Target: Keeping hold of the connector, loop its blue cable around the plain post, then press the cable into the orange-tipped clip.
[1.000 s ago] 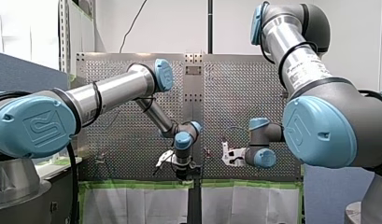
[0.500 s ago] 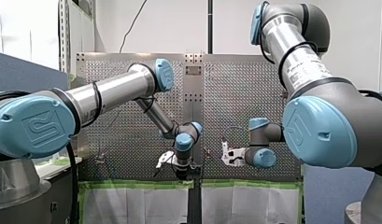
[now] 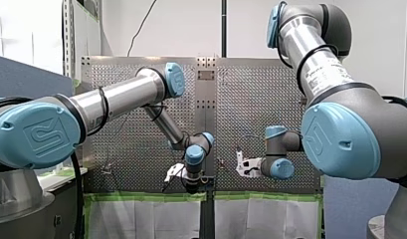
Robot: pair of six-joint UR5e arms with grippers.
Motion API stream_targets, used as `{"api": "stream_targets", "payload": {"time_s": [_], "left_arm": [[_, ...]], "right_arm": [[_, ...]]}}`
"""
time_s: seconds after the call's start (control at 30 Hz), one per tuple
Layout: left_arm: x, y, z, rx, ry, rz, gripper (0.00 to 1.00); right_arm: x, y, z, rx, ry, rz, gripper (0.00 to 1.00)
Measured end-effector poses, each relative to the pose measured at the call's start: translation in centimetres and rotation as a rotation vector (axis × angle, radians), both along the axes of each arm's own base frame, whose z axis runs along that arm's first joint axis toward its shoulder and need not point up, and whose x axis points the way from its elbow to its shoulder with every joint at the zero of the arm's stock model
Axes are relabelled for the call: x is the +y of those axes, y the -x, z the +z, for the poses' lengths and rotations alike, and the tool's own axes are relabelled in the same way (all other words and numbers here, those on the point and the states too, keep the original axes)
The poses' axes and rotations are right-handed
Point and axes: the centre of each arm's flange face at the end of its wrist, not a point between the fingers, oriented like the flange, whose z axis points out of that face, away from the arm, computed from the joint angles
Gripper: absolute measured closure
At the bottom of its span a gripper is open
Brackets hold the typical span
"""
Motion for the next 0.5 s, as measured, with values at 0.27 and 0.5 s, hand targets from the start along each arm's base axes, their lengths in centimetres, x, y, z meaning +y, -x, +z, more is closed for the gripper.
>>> {"api": "stream_targets", "payload": {"time_s": [0.27,0.5], "left_arm": [[-0.8,-0.3,1.1,-0.070,-0.008,0.011,1.00],[-1.0,-0.4,3.7,-0.143,0.031,0.022,1.00]], "right_arm": [[0.0,0.0,0.0,-0.001,0.000,-0.001,1.00],[-0.2,0.2,0.0,-0.002,-0.001,-0.006,1.00]]}}
